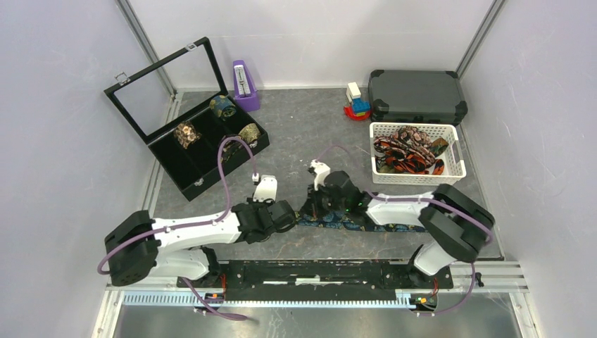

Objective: Roll the ties
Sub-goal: Roll the tie at the center of the board.

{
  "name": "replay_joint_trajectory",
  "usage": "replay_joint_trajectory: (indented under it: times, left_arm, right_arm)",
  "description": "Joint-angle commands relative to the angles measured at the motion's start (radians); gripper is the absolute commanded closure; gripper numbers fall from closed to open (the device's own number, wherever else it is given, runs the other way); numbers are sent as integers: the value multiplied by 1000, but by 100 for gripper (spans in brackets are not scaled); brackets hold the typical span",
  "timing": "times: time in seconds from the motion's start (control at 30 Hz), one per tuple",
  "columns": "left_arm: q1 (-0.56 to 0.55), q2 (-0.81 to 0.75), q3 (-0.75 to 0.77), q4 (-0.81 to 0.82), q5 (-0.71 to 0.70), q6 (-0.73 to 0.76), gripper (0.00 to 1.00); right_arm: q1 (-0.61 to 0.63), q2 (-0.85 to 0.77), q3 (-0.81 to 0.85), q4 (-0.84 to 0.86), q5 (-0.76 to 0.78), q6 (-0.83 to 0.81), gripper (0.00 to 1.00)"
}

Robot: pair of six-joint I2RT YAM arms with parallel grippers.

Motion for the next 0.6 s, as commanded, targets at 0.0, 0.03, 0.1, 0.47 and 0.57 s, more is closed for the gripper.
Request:
replay_joint_trajectory:
  times: [0.0,0.03,0.1,0.47,0.57]
  left_arm:
    - [-15,67,61,-65,-96,-92,98]
    - [-18,81,66,-67,-99,-94,98]
    - [-26,103,75,-71,-105,-104,98]
    - [-74,248,168,-162,-150,-168,98]
    - [-91,288,206,-188,-163,-183,98]
  right_arm:
    - [-57,-134,-100,-28,48,-39,96]
    - [-68,-160,-121,-37,55,-44,96]
    - [-90,-222,-151,-72,85,-60,97]
    - [-158,-426,-248,-184,156,-96,98]
    - [-164,-450,-263,-191,156,-95,98]
